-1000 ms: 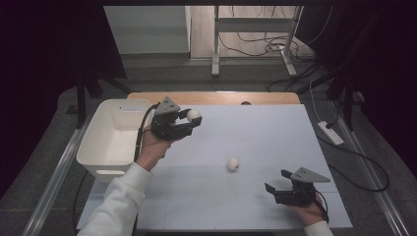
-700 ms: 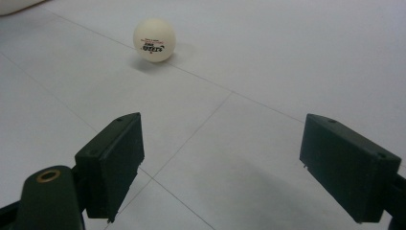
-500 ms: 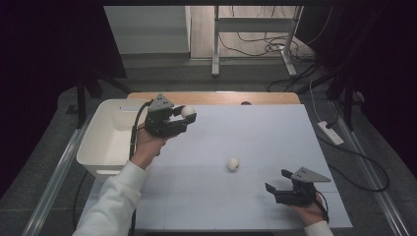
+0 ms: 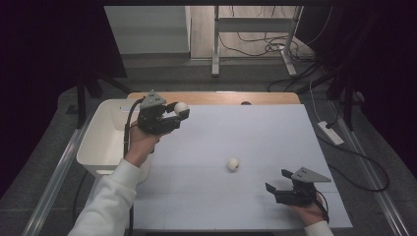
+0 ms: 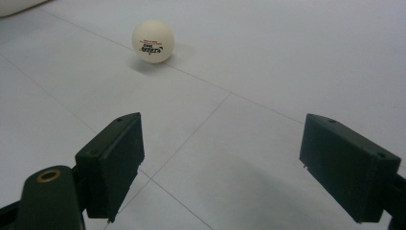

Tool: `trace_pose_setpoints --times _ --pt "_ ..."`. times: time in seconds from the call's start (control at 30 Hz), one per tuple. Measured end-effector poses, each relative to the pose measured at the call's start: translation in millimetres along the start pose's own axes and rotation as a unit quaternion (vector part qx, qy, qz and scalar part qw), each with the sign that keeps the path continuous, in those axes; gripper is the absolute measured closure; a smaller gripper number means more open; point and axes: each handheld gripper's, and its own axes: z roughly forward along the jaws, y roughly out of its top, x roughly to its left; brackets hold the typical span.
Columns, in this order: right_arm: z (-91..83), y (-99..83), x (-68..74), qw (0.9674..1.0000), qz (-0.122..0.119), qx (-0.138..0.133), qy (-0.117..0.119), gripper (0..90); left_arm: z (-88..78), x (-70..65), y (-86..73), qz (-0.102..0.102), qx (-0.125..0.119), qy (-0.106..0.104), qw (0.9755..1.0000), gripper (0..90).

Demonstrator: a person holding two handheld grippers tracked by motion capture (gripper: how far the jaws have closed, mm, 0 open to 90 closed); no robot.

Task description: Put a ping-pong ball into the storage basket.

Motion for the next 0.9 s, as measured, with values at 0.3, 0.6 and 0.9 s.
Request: trace_pose_setpoints --times 0.3,0.6,0.9 --pt "0.0 0.1 -0.3 1.0 0.0 -0.001 0.0 15.2 -5.3 10.3 -0.9 -0.009 0.0 0.015 0.9999 50.3" --pt "-0.1 0.0 -0.2 1.0 0.001 -0.001 -0.001 15.2 -12.3 20.3 -1.5 -0.017 -0.001 0.029 0.9994 50.3" --pt "0.1 0.0 -0.3 1.0 0.001 0.0 0.0 15.2 -16.5 28.1 -2.5 -0.023 0.0 0.039 0.999 50.3"
